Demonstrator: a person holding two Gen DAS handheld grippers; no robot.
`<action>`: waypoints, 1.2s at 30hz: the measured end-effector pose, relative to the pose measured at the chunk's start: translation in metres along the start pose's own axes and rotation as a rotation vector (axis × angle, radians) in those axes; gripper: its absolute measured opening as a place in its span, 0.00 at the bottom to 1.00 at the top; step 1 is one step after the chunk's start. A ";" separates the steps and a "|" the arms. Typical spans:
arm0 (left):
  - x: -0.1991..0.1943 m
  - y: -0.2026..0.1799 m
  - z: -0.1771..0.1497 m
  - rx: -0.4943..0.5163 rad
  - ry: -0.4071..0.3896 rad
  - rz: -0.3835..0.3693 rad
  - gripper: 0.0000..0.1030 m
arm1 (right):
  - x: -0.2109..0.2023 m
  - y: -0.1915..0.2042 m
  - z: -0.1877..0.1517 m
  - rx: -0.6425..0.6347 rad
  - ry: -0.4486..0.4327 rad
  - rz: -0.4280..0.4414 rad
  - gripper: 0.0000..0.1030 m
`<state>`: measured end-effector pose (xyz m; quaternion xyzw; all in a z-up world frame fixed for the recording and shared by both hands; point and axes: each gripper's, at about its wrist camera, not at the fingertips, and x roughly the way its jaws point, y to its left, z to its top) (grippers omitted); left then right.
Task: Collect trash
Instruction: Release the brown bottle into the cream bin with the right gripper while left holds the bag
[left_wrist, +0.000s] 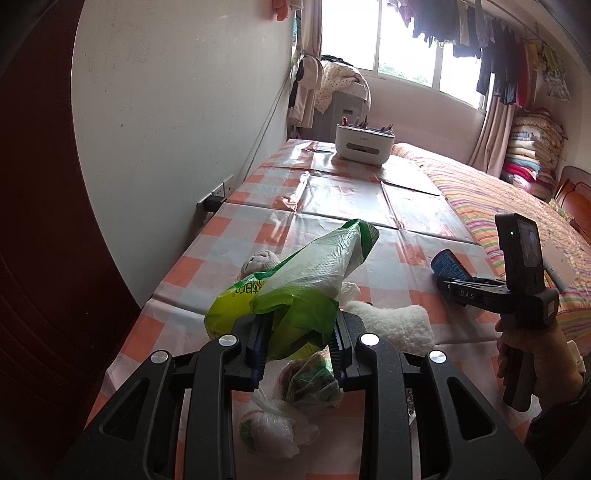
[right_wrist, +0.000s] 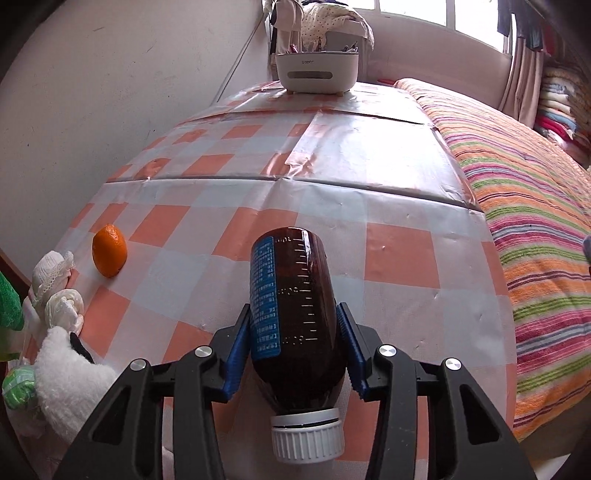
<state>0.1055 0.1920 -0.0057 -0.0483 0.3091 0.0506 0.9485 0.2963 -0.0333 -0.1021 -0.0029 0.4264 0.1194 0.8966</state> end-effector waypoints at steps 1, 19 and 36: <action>-0.002 -0.001 0.001 0.000 -0.006 -0.002 0.26 | -0.002 -0.001 -0.001 0.002 -0.005 0.005 0.42; -0.011 -0.036 -0.005 0.067 -0.041 -0.049 0.25 | -0.069 -0.022 -0.036 0.054 -0.078 0.090 0.42; -0.031 -0.082 -0.018 0.122 -0.063 -0.145 0.25 | -0.131 -0.039 -0.078 0.096 -0.169 0.151 0.42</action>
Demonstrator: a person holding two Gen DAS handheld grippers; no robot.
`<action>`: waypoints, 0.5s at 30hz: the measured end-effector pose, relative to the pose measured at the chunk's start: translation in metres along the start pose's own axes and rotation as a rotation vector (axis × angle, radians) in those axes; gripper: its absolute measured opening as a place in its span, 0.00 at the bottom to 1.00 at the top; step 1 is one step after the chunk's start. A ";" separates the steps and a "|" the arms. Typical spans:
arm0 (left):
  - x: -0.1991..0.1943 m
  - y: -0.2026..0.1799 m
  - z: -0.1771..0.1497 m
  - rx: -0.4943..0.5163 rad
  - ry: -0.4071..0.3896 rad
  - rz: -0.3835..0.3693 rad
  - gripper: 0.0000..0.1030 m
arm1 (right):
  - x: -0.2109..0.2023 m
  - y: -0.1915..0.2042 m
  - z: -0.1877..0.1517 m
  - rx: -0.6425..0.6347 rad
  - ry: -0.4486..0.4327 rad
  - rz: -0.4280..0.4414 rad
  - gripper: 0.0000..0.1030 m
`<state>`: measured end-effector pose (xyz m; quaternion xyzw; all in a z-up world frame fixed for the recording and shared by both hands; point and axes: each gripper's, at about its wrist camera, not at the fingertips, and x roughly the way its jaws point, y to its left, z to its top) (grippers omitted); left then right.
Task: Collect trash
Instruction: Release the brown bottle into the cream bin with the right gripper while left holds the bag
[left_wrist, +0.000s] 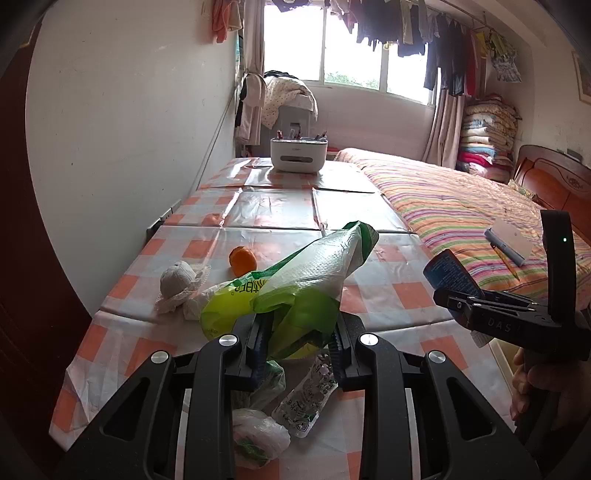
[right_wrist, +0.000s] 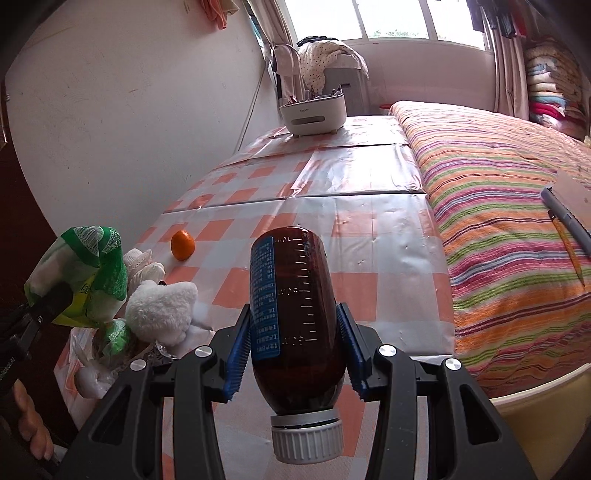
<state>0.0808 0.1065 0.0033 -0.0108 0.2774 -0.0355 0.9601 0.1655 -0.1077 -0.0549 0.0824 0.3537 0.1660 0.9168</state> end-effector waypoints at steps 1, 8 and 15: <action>-0.002 -0.003 0.000 0.001 -0.001 -0.009 0.25 | -0.004 -0.001 -0.002 0.004 -0.005 0.003 0.42; -0.012 -0.016 0.003 -0.033 0.000 -0.097 0.25 | -0.025 -0.014 -0.014 0.035 -0.034 0.005 0.42; -0.019 -0.037 0.003 -0.034 0.000 -0.158 0.25 | -0.045 -0.030 -0.022 0.066 -0.072 -0.015 0.42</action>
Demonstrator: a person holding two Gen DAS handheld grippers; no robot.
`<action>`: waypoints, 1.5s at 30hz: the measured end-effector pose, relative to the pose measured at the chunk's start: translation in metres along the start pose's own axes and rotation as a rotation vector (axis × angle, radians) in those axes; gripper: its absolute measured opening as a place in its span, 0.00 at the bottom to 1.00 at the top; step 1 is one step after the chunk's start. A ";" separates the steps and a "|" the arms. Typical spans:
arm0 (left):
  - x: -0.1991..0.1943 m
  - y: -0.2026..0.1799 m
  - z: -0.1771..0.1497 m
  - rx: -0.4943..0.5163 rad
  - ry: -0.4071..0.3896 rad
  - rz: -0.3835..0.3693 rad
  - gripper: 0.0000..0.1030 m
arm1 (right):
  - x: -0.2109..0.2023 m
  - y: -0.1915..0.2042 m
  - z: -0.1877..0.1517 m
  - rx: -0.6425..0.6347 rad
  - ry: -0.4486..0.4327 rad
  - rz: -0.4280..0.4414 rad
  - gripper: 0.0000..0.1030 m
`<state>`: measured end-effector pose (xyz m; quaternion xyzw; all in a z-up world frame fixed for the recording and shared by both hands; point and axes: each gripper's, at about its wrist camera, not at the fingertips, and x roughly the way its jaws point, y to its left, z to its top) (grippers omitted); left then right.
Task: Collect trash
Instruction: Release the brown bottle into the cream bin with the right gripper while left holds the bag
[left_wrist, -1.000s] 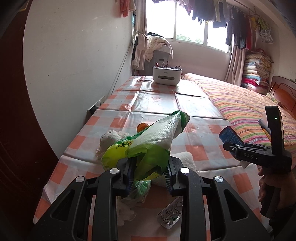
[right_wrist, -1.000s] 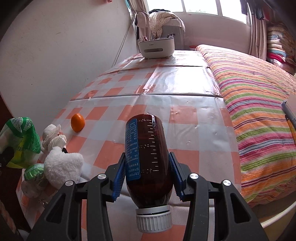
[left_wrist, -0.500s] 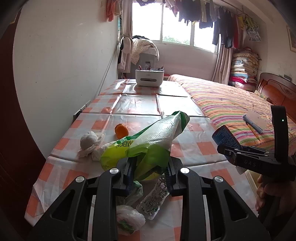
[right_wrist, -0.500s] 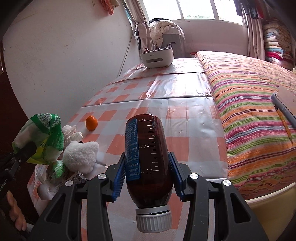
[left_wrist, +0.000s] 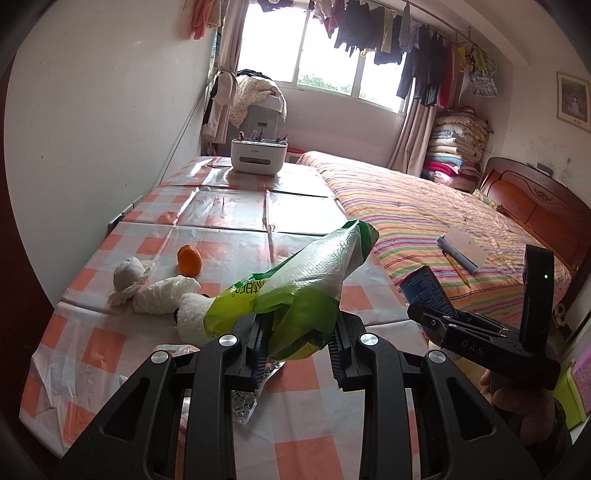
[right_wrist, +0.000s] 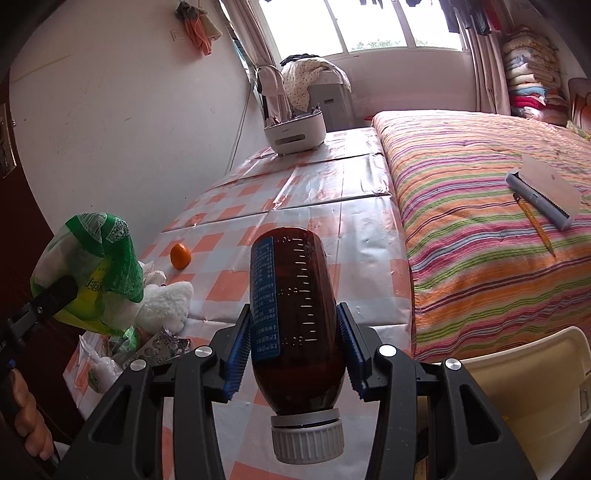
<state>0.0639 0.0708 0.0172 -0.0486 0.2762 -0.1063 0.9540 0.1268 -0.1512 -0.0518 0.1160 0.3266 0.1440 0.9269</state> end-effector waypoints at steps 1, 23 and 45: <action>0.000 -0.004 -0.001 0.004 0.003 -0.006 0.25 | -0.002 -0.003 -0.001 0.007 -0.002 -0.001 0.42; 0.020 -0.076 -0.025 0.086 0.088 -0.141 0.25 | -0.062 -0.069 -0.035 0.148 -0.106 -0.101 0.42; 0.034 -0.134 -0.044 0.166 0.146 -0.235 0.26 | -0.095 -0.120 -0.055 0.304 -0.173 -0.199 0.43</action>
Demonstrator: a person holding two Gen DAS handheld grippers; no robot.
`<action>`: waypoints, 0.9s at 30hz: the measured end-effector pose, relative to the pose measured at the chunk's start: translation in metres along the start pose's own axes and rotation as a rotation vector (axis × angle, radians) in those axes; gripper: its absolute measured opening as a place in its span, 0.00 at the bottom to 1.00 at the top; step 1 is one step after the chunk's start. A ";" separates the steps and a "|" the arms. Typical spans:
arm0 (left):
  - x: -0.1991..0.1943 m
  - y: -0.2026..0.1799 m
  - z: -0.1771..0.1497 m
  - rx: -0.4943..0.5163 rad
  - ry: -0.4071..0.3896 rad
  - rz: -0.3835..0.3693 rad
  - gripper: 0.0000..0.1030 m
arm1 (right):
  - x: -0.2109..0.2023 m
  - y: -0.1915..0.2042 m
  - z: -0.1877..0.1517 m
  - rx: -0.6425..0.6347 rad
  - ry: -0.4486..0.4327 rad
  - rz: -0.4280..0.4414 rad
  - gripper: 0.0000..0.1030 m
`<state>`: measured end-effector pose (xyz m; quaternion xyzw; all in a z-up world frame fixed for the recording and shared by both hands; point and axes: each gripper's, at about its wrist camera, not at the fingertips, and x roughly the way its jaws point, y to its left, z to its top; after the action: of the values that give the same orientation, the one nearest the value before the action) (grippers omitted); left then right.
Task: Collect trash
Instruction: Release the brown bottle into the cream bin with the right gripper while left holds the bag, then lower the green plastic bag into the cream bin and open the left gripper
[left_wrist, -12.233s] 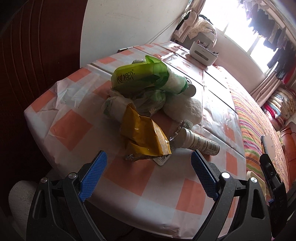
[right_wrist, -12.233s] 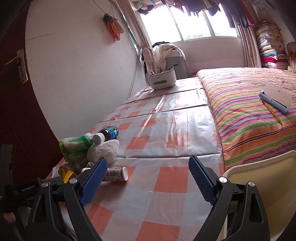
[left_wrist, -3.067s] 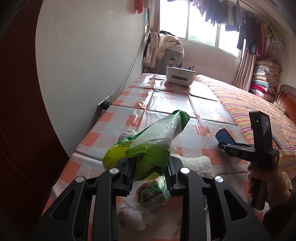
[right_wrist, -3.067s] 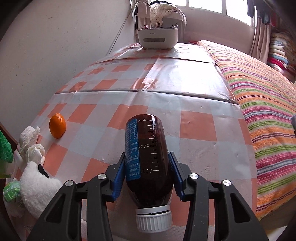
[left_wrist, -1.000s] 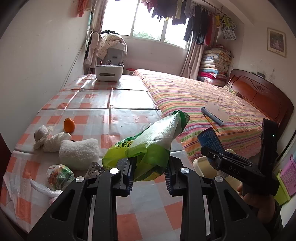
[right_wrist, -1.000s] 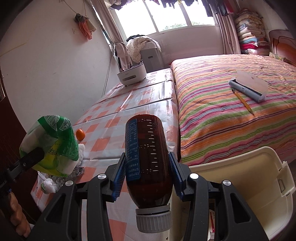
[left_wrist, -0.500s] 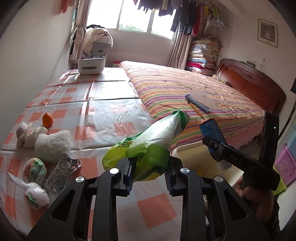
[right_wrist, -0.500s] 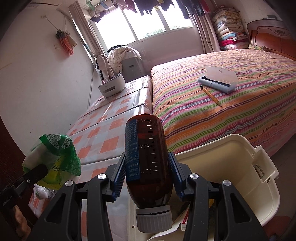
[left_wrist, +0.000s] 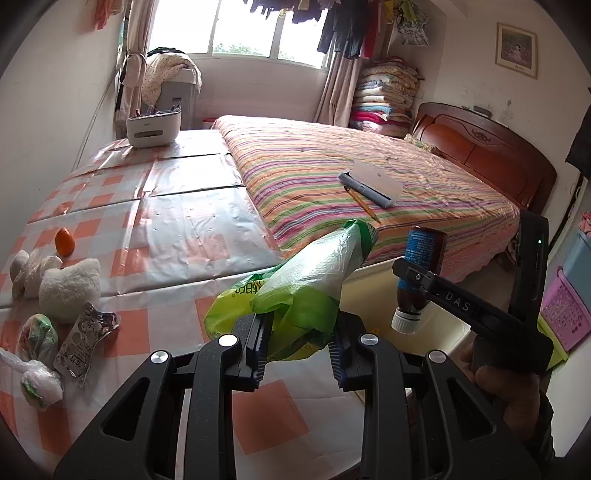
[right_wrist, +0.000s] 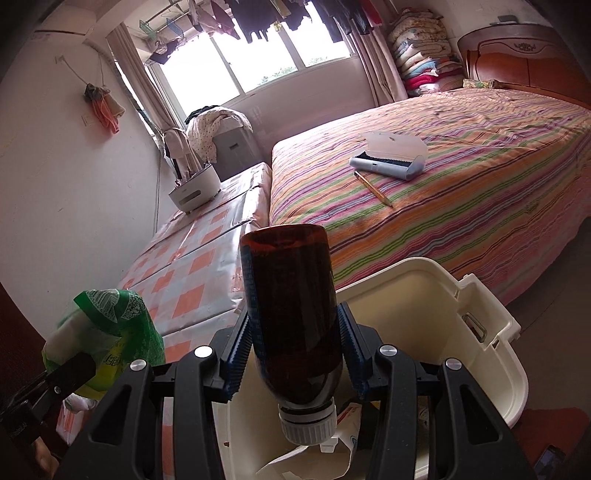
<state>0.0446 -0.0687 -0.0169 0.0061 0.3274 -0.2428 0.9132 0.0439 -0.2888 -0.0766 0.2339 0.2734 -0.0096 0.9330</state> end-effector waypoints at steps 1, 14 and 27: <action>0.001 -0.001 0.000 0.001 0.001 -0.003 0.26 | 0.000 -0.001 0.000 0.001 -0.001 -0.003 0.43; 0.009 -0.021 0.003 0.018 0.009 -0.042 0.26 | -0.016 -0.015 0.004 0.075 -0.072 0.004 0.52; 0.023 -0.051 0.016 0.019 0.020 -0.124 0.26 | -0.055 -0.054 0.013 0.265 -0.286 -0.039 0.56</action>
<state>0.0462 -0.1263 -0.0107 -0.0031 0.3339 -0.3018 0.8930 -0.0045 -0.3486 -0.0618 0.3457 0.1392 -0.0969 0.9229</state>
